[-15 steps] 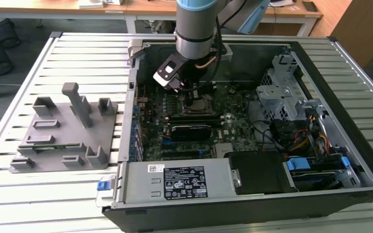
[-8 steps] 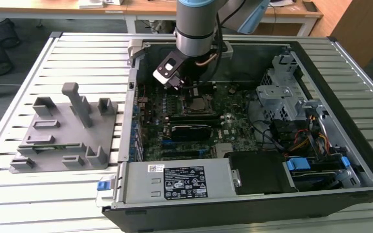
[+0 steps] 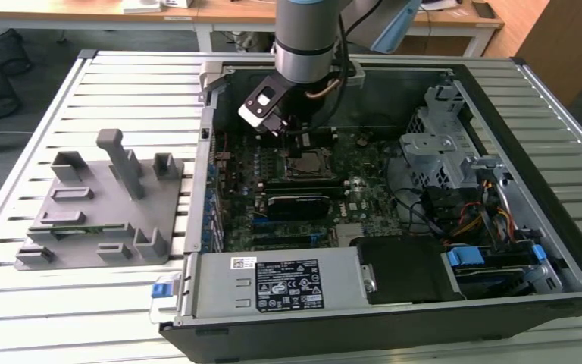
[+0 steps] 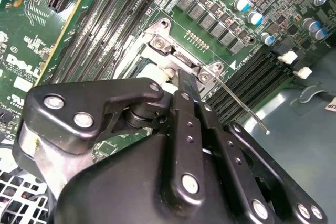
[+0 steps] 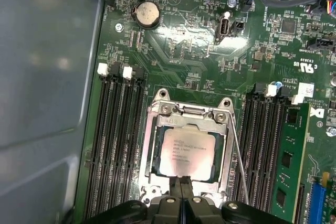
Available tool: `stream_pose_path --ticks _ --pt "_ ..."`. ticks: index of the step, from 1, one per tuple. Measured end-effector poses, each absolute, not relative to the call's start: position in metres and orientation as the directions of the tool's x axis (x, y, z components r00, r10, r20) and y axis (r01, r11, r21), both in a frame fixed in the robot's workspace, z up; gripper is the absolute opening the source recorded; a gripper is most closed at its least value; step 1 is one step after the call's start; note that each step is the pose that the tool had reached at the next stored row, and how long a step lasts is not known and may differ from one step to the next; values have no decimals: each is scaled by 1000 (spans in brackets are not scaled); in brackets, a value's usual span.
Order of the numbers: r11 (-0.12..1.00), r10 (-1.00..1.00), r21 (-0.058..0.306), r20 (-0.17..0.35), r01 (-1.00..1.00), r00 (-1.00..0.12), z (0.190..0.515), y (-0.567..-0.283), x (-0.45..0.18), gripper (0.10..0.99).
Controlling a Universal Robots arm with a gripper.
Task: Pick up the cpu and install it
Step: 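Close the cpu cover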
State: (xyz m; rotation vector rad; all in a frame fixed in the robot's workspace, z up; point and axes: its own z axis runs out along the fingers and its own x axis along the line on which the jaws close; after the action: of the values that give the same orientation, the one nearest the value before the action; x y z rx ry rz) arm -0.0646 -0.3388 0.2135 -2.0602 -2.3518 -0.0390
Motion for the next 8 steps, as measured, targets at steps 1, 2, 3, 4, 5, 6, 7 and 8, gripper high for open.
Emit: stream_pose_path --ticks 1,2,3,4,5,6,7,8 --pt "131 991 9 27 991 -132 214 -339 -63 106" --pt "131 991 9 27 991 -131 214 -339 -61 106" --pt "131 991 9 27 991 -131 214 -339 -59 106" --pt "131 991 9 27 991 -131 213 -339 -57 106" --pt "131 991 9 27 991 -131 213 -339 -55 106" --pt "131 991 9 27 991 -132 213 -339 -53 106" --pt "131 991 9 27 991 -131 213 -339 -53 106" --pt "131 991 9 27 991 -131 213 -339 -52 106"
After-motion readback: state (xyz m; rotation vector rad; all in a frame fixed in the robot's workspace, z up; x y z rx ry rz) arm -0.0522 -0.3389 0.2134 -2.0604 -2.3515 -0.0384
